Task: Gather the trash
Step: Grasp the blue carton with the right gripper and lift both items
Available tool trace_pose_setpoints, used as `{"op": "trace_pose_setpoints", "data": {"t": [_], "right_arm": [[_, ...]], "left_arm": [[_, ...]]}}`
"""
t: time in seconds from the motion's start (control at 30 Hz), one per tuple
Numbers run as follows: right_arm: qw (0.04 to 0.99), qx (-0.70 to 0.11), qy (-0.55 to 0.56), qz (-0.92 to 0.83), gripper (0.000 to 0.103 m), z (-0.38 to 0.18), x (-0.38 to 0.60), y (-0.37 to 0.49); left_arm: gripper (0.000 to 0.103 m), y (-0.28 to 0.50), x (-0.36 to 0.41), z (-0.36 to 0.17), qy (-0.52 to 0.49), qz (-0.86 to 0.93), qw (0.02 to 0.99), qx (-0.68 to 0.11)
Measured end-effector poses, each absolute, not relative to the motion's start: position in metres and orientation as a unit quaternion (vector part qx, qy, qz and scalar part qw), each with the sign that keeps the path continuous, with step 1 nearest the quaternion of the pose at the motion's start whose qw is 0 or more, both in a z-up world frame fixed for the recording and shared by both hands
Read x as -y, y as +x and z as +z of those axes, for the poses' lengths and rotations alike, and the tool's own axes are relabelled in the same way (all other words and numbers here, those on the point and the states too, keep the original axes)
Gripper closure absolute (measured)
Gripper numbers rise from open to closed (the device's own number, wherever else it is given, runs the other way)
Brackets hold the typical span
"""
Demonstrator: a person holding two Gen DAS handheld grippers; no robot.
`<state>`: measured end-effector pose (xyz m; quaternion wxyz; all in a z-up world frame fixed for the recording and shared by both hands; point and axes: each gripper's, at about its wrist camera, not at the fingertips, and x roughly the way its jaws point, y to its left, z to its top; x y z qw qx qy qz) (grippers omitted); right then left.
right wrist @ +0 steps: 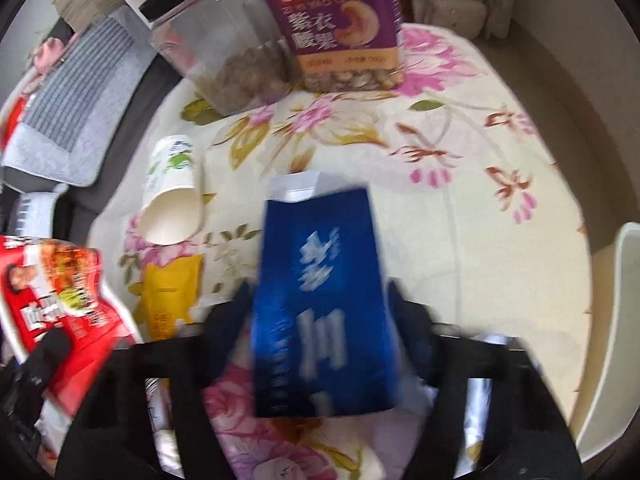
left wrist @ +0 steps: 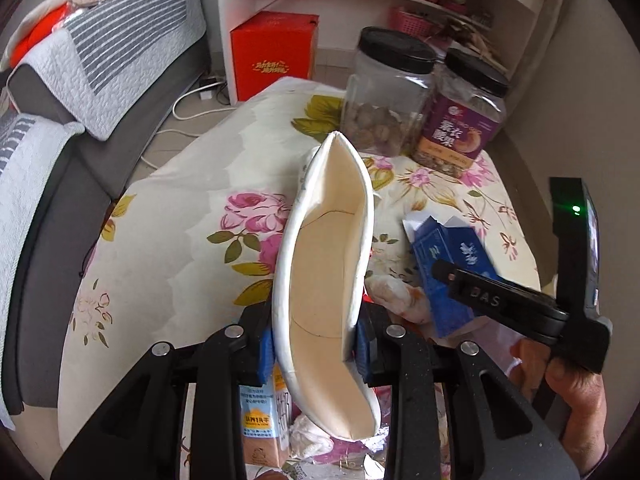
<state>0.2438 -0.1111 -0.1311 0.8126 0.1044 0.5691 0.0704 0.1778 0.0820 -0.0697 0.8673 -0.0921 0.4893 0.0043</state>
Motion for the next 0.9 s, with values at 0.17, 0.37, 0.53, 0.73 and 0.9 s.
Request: {"op": "trace_pose_setpoints", "data": {"t": [0.17,0.37,0.53,0.73,0.9], "right_arm": [[0.829,-0.545,0.105,0.076,0.057,-0.119,0.112,0.24],[0.855,-0.499,0.104,0.093,0.058,-0.088,0.113,0.231],[0.877,-0.461,0.093,0.096,0.058,-0.068,0.112,0.223],[0.9,-0.42,0.067,0.096,0.058,-0.047,0.11,0.209],[0.923,-0.373,0.037,0.083,0.058,-0.028,0.112,0.191]], "left_arm": [[0.072,0.179,-0.083,-0.069,-0.097,-0.001,0.869,-0.485],[0.072,0.175,-0.077,-0.06,-0.087,-0.007,0.881,-0.465],[0.072,0.173,-0.074,-0.051,-0.092,-0.008,0.887,-0.452],[0.072,0.169,-0.07,-0.04,-0.099,-0.006,0.893,-0.44],[0.072,0.165,-0.064,-0.033,-0.098,-0.005,0.899,-0.427]]}}
